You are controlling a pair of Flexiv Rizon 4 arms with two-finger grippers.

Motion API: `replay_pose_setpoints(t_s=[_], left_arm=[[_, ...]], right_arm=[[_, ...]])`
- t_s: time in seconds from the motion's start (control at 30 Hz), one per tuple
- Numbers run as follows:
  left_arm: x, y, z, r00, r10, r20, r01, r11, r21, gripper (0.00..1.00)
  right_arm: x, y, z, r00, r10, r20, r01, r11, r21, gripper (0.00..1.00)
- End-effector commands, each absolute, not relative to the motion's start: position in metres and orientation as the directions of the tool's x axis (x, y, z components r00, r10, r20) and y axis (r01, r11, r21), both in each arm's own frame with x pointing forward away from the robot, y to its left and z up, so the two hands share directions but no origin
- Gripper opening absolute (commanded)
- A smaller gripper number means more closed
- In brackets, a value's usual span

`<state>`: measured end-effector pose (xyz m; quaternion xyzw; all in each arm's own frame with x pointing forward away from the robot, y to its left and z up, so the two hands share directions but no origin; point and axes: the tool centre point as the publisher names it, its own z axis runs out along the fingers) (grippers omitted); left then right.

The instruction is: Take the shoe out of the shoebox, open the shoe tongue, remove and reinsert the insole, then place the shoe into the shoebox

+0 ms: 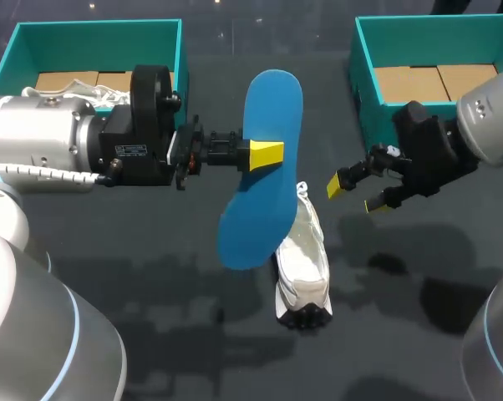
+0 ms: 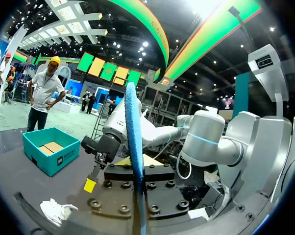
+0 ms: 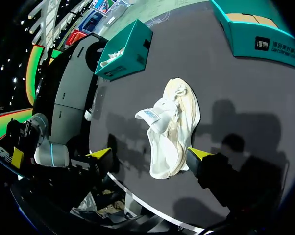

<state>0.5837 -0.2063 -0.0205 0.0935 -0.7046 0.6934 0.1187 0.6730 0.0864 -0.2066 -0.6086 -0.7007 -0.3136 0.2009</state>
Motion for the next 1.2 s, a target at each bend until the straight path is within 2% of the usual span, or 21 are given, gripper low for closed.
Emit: replay_pose_setpoints(t_s=[0.03,0.17,0.23,0.3,0.63,0.87,0.97,1.2], left_arm=[[0.583,-0.212,-0.025,-0.986,0.060,0.157,-0.158,-0.003,-0.987,0.00],[0.590,-0.215,-0.031,-0.995,0.085,-0.048,0.046,-0.021,-0.999,0.00],[0.596,-0.214,-0.034,-0.982,0.090,-0.166,0.163,-0.047,-0.986,0.00],[0.608,-0.213,-0.043,-0.967,0.059,-0.247,0.246,-0.027,-0.969,0.00],[0.608,-0.213,-0.043,-0.967,0.059,-0.247,0.246,-0.027,-0.969,0.00],[0.618,-0.216,-0.061,-0.843,0.062,-0.534,0.537,0.056,-0.842,0.00],[0.627,-0.213,-0.072,-0.753,0.018,-0.658,0.658,0.025,-0.753,0.00],[0.637,-0.210,-0.080,-0.722,-0.016,-0.691,0.691,-0.007,-0.722,0.00]], right_arm=[[0.672,0.075,-0.198,-0.159,0.644,0.748,0.984,0.044,0.172,1.00],[0.670,0.073,-0.191,-0.140,0.586,0.798,0.988,0.025,0.155,1.00],[0.670,0.073,-0.190,-0.144,0.515,0.845,0.989,0.036,0.146,1.00],[0.670,0.073,-0.190,-0.144,0.515,0.845,0.989,0.036,0.146,1.00],[0.672,0.073,-0.190,-0.134,0.501,0.855,0.990,0.038,0.133,1.00],[0.685,0.068,-0.173,-0.093,0.375,0.922,0.995,0.017,0.094,1.00],[0.689,0.062,-0.165,-0.066,0.317,0.946,0.998,0.002,0.069,1.00],[0.691,0.060,-0.157,-0.051,0.293,0.955,0.998,-0.018,0.059,1.00]])
